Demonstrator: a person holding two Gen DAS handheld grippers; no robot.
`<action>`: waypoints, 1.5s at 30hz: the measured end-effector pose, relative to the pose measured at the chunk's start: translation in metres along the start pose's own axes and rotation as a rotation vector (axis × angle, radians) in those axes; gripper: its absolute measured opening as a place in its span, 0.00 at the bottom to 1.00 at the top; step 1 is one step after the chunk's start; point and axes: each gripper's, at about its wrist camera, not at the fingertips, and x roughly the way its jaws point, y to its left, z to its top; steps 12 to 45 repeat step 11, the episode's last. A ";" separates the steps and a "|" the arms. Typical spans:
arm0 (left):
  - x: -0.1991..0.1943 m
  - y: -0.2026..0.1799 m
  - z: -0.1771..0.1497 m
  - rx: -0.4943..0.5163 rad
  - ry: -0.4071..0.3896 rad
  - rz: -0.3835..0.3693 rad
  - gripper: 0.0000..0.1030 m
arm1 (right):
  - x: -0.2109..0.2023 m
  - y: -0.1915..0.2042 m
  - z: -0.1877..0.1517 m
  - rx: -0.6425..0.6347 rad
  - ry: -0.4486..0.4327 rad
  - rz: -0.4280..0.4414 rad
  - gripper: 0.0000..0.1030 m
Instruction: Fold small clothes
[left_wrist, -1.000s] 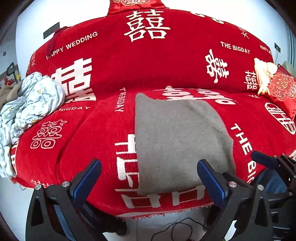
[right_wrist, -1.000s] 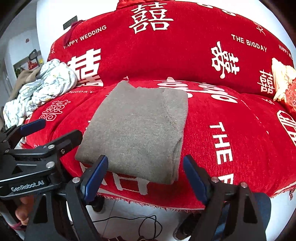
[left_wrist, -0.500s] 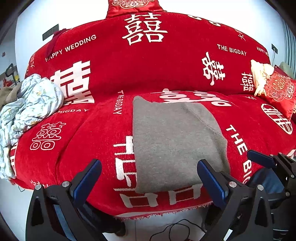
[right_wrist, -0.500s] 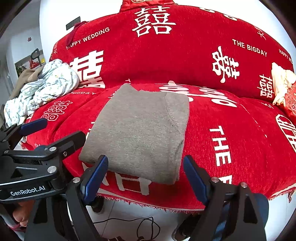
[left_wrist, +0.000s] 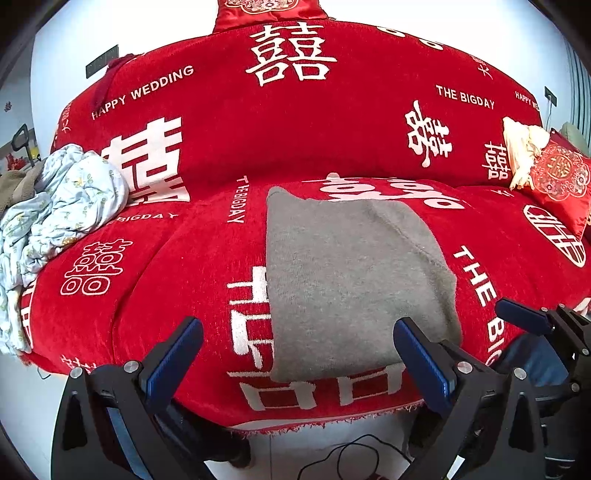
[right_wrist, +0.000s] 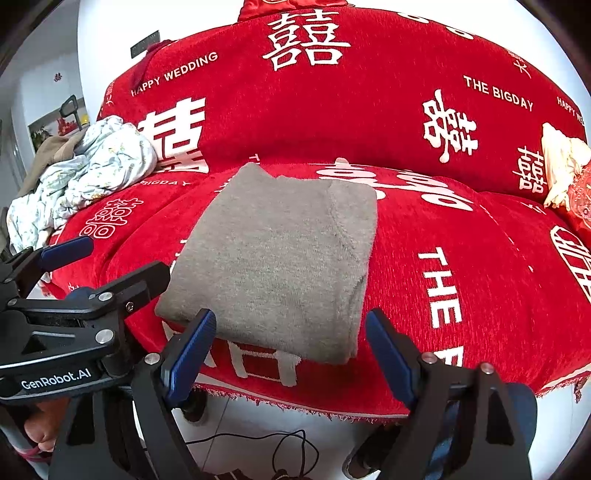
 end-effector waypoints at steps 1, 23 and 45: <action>0.000 0.000 0.000 -0.001 -0.001 0.001 1.00 | 0.001 0.000 0.000 0.000 0.000 0.000 0.83; -0.001 0.001 0.000 -0.001 -0.003 0.002 1.00 | 0.001 0.000 0.000 0.000 0.000 0.000 0.83; -0.001 0.001 0.000 -0.001 -0.003 0.002 1.00 | 0.001 0.000 0.000 0.000 0.000 0.000 0.83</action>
